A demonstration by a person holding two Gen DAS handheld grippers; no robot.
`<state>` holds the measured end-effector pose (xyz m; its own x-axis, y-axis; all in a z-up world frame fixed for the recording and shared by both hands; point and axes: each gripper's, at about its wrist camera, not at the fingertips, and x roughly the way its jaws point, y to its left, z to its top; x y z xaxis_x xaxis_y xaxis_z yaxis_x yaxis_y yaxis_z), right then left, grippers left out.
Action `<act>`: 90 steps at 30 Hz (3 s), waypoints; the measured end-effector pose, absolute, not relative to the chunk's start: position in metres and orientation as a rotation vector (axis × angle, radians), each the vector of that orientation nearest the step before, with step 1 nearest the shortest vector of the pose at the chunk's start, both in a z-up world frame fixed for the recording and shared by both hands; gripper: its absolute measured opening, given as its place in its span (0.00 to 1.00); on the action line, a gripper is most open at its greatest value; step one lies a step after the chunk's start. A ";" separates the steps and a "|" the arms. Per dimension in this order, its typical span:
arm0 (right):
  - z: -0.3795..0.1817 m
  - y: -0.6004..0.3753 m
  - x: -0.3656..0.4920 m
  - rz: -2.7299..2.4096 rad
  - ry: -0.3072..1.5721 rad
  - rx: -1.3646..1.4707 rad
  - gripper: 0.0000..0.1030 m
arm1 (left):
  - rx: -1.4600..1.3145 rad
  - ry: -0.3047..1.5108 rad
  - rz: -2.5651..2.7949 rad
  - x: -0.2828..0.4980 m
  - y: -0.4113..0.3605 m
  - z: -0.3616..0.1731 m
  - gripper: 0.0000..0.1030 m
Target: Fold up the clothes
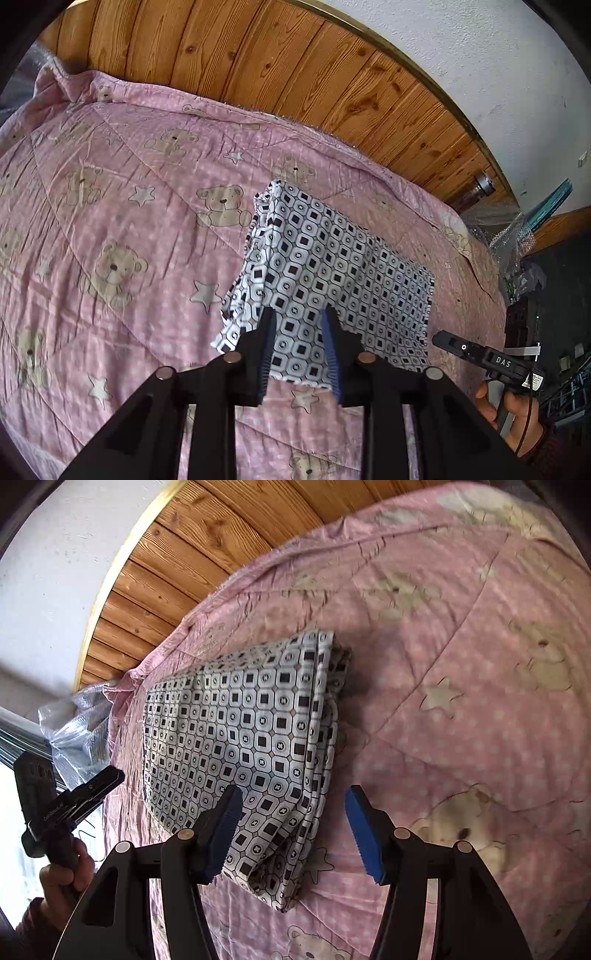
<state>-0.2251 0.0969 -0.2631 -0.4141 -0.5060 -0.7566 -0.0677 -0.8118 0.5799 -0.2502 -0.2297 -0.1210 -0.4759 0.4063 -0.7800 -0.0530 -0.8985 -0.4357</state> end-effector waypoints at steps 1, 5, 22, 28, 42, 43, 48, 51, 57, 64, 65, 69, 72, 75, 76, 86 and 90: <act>-0.259 0.090 -0.232 -2.312 -0.757 1.490 0.39 | -1.457 -0.523 2.413 -0.258 -0.230 -0.132 0.31; -0.223 0.079 -0.265 -2.383 -0.419 1.519 0.02 | -1.566 -0.533 2.337 -0.277 -0.224 -0.169 0.31; -0.156 0.078 -0.304 -2.425 -0.227 1.506 0.27 | -1.341 -0.405 2.366 -0.308 -0.201 -0.112 0.32; -0.157 0.106 -0.290 -2.444 -0.356 1.546 0.33 | -1.547 -0.289 2.315 -0.359 -0.191 -0.166 0.26; -0.170 0.106 -0.201 -2.387 -0.514 1.624 0.08 | -1.567 -0.485 2.283 -0.270 -0.241 -0.178 0.28; -0.164 0.110 -0.206 -2.414 -0.440 1.633 0.05 | -1.570 -0.518 2.284 -0.268 -0.240 -0.177 0.28; -0.171 0.135 -0.216 -2.388 -0.290 1.775 0.04 | -1.591 -0.354 2.339 -0.257 -0.217 -0.170 0.28; -0.158 0.130 -0.202 -2.443 -0.209 1.771 0.11 | -1.599 -0.393 2.350 -0.257 -0.224 -0.177 0.32; -0.130 0.128 -0.168 -2.496 -0.636 1.499 0.48 | -1.548 -0.489 2.300 -0.255 -0.236 -0.163 0.33; -0.180 0.136 -0.159 -2.468 -0.882 1.523 0.21 | -1.535 -0.678 2.213 -0.269 -0.233 -0.180 0.43; -0.178 0.128 -0.164 -2.437 -0.848 1.523 0.10 | -1.532 -0.660 2.218 -0.272 -0.230 -0.179 0.43; -0.142 0.116 -0.182 -2.484 -0.566 1.525 0.05 | -1.594 -0.612 2.223 -0.278 -0.229 -0.173 0.17; -0.102 0.131 -0.180 -2.485 -0.426 1.486 0.04 | -1.585 -0.646 2.193 -0.268 -0.233 -0.153 0.09; -0.120 0.142 -0.181 -2.447 -0.321 1.615 0.04 | -1.597 -0.621 2.175 -0.248 -0.220 -0.145 0.09; -0.138 0.145 -0.183 -2.441 -0.291 1.679 0.04 | -1.623 -0.598 2.172 -0.242 -0.213 -0.150 0.09; -0.101 0.150 -0.177 -2.585 -0.375 1.483 0.39 | -1.488 -0.525 2.300 -0.216 -0.206 -0.126 0.15; -0.144 0.122 -0.195 -2.448 -0.222 1.631 0.43 | -1.648 -0.375 2.309 -0.226 -0.193 -0.154 0.38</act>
<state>-0.1950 0.1218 -0.1444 -0.3758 -0.2402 -0.8950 0.0751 -0.9705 0.2289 -0.2262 -0.1929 -0.1542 -0.3106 0.3714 -0.8750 -0.0754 -0.9272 -0.3668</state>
